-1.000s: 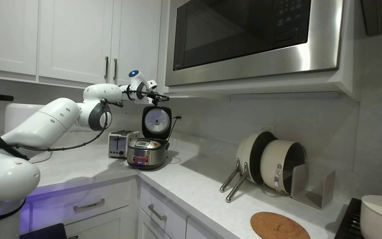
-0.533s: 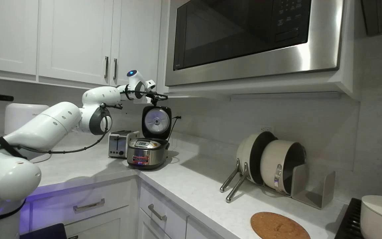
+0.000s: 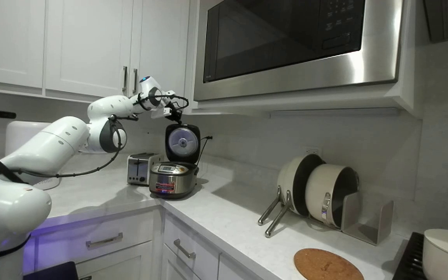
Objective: Close the microwave door, close the rice cooker, push the lever on the toaster downwards
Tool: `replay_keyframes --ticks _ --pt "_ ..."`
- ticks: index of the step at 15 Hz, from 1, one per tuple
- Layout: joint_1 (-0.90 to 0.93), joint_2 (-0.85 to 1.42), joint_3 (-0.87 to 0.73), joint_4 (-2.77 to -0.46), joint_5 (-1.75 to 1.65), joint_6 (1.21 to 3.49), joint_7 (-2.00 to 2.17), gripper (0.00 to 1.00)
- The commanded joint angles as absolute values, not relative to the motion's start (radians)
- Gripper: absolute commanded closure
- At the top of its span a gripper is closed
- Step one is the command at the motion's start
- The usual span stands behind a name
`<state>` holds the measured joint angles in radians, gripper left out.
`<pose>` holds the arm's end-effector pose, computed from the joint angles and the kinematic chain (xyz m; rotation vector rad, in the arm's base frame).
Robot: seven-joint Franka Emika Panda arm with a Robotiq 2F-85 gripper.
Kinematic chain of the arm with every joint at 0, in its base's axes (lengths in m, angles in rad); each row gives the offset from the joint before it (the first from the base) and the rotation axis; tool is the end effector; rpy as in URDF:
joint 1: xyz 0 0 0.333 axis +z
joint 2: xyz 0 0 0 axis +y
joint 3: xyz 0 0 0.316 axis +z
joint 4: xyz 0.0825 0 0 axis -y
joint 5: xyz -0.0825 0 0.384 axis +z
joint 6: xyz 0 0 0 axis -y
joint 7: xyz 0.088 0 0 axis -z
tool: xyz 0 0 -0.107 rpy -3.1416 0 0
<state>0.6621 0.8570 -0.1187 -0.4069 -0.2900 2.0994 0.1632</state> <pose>0.6337 0.4388 0.6701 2.6898 0.6815 1.3652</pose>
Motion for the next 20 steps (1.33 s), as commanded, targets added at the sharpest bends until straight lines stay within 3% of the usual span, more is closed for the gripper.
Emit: replay_keyframes --ticks 1,7,8,9,10,11,12,13,14,15,16,17,18,19,20 --pt "0.707 0.793 -0.164 -0.491 -0.328 1.954 0.201 1.0" --pt "0.752 0.776 -0.196 -0.498 -0.346 1.736 0.182 1.0" --pt "0.734 0.861 -0.17 -0.342 -0.348 1.634 0.159 1.0" --pt "0.758 0.776 -0.192 -0.499 -0.344 1.655 0.175 1.0" --pt "0.76 0.777 -0.189 -0.498 -0.342 1.619 0.17 1.0" --pt "0.741 0.867 -0.165 -0.339 -0.348 1.527 0.15 1.0" --pt "0.764 0.786 -0.188 -0.493 -0.343 1.555 0.173 1.0" --pt "0.741 0.877 -0.164 -0.332 -0.349 1.463 0.152 1.0" --pt "0.761 0.796 -0.186 -0.487 -0.341 1.499 0.175 1.0" --pt "0.76 0.801 -0.184 -0.483 -0.34 1.479 0.176 1.0" --pt "0.737 0.887 -0.162 -0.332 -0.348 1.401 0.158 1.0" --pt "0.735 0.892 -0.162 -0.329 -0.347 1.374 0.162 1.0" --pt "0.751 0.813 -0.179 -0.48 -0.335 1.412 0.182 1.0" --pt "0.746 0.817 -0.176 -0.481 -0.33 1.395 0.18 1.0" --pt "0.723 0.905 -0.154 -0.328 -0.336 1.318 0.159 1.0"
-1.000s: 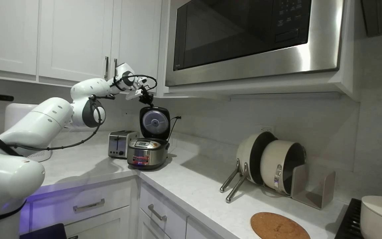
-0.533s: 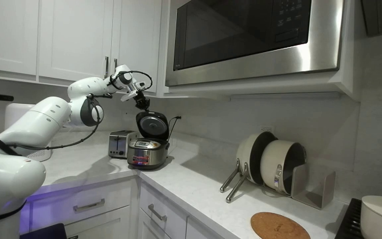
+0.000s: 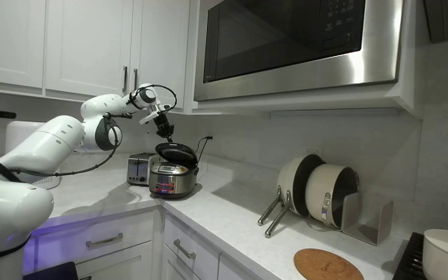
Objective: Close the microwave door, close the rice cooker, push the lever on the toaster downwards
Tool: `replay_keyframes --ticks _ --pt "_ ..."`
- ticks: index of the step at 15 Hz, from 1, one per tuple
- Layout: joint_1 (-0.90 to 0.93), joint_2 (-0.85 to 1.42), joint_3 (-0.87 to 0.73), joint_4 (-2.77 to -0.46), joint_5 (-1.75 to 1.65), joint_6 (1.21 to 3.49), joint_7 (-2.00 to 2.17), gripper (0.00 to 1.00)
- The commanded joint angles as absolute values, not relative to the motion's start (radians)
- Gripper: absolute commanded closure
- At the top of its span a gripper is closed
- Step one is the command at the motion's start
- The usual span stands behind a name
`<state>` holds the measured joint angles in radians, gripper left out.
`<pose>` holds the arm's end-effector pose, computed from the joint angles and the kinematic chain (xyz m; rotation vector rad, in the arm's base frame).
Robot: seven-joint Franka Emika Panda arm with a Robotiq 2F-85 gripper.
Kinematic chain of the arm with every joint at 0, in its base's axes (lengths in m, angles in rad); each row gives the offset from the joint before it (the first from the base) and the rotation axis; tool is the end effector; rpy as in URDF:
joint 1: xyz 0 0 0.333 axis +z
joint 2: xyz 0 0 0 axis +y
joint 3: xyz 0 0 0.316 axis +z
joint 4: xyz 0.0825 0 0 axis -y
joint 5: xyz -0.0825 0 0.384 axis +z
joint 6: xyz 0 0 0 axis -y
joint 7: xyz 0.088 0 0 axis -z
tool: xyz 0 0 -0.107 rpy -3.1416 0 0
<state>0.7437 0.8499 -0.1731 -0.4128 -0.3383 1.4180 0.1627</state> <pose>0.5954 0.4263 0.5974 2.6917 0.5406 0.4631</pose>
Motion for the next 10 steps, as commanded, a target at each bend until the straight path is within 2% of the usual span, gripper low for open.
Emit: replay_keyframes --ticks 1,2,3,4,5,6,7,8,9,10 --pt "0.736 0.824 -0.167 -0.482 -0.32 1.359 0.177 1.0" --pt "0.732 0.83 -0.163 -0.481 -0.314 1.347 0.177 1.0" --pt "0.708 0.914 -0.14 -0.334 -0.316 1.271 0.155 1.0" --pt "0.703 0.917 -0.133 -0.331 -0.31 1.251 0.154 1.0" --pt "0.712 0.841 -0.139 -0.476 -0.296 1.3 0.174 1.0" --pt "0.706 0.846 -0.132 -0.474 -0.291 1.295 0.171 1.0" --pt "0.687 0.93 -0.113 -0.327 -0.293 1.226 0.15 1.0" --pt "0.679 0.933 -0.105 -0.324 -0.283 1.214 0.15 1.0" --pt "0.682 0.854 -0.107 -0.47 -0.267 1.268 0.171 1.0" --pt "0.675 0.857 -0.099 -0.469 -0.259 1.266 0.171 1.0"
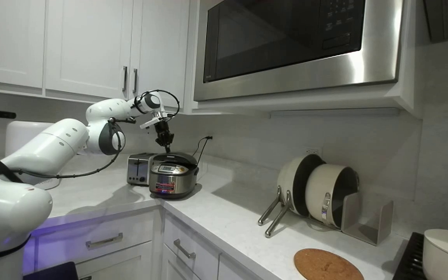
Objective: Close the microwave door, close the rice cooker, push the lever on the toaster downwards
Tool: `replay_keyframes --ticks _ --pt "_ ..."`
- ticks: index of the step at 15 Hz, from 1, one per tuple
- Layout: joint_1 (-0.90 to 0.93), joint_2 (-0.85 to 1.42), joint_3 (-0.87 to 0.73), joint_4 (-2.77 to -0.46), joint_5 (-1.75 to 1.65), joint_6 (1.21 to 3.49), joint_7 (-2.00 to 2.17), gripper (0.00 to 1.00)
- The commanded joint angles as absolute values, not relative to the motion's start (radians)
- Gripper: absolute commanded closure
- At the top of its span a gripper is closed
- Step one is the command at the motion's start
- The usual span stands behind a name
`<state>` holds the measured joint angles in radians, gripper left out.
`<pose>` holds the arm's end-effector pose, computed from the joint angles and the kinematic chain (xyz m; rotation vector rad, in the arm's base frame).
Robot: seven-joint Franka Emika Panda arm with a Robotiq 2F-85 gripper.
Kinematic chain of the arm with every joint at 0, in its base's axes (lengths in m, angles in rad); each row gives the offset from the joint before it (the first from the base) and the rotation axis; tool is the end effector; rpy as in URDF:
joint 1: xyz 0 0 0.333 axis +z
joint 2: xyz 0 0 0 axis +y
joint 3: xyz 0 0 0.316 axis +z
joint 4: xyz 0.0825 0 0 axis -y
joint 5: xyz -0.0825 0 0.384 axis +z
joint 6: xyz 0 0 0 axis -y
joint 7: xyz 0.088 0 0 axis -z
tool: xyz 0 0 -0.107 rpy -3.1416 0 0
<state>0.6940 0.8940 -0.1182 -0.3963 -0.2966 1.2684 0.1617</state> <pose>0.6023 0.4085 0.5537 2.7353 0.5124 0.1828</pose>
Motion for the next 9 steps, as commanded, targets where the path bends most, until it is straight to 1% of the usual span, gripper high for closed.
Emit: replay_keyframes --ticks 1,2,3,5,6,7,9 --pt "0.668 0.859 -0.096 -0.469 -0.247 1.264 0.169 1.0" --pt "0.65 0.938 -0.079 -0.323 -0.245 1.2 0.151 1.0" --pt "0.654 0.859 -0.086 -0.467 -0.227 1.259 0.168 1.0" --pt "0.638 0.861 -0.074 -0.467 -0.205 1.258 0.168 1.0" --pt "0.619 0.941 -0.054 -0.324 -0.204 1.195 0.154 1.0" --pt "0.619 0.863 -0.058 -0.466 -0.183 1.257 0.168 1.0" --pt "0.601 0.869 -0.042 -0.466 -0.162 1.26 0.161 1.0"
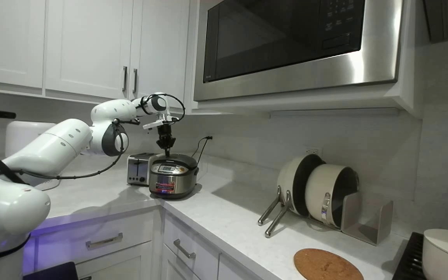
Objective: Close the microwave door, close the rice cooker, push the lever on the toaster downwards
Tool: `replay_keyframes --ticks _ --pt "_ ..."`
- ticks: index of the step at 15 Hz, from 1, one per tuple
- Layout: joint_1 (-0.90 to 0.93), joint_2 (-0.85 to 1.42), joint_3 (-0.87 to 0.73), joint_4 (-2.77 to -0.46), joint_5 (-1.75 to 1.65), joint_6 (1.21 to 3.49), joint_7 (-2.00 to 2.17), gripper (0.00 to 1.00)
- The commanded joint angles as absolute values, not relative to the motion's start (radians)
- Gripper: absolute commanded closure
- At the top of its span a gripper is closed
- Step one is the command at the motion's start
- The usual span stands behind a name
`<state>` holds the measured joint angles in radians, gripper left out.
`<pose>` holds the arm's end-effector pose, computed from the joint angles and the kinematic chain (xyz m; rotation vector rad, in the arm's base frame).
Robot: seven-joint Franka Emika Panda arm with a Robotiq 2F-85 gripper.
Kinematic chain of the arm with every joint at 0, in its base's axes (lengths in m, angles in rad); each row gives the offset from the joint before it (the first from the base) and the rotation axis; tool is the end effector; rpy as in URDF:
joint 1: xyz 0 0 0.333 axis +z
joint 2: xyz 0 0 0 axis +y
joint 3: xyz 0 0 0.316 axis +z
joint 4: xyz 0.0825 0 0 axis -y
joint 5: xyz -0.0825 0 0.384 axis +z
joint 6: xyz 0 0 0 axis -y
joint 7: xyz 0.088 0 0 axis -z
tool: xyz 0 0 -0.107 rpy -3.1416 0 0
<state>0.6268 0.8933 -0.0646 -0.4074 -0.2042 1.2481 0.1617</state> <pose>0.6146 0.3893 0.5417 2.8465 0.5226 0.0629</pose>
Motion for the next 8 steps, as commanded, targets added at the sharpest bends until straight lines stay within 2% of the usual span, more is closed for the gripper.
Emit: replay_keyframes --ticks 1,2,3,4,5,8 --pt "0.586 0.95 -0.024 -0.326 -0.162 1.198 0.148 1.0" --pt "0.584 0.877 -0.025 -0.465 -0.143 1.261 0.156 1.0" --pt "0.578 0.883 -0.02 -0.463 -0.141 1.266 0.159 1.0" --pt "0.569 0.964 -0.008 -0.324 -0.147 1.209 0.146 1.0" --pt "0.571 0.893 -0.013 -0.459 -0.139 1.275 0.159 1.0" --pt "0.567 0.897 -0.003 -0.458 -0.144 1.278 0.154 1.0"
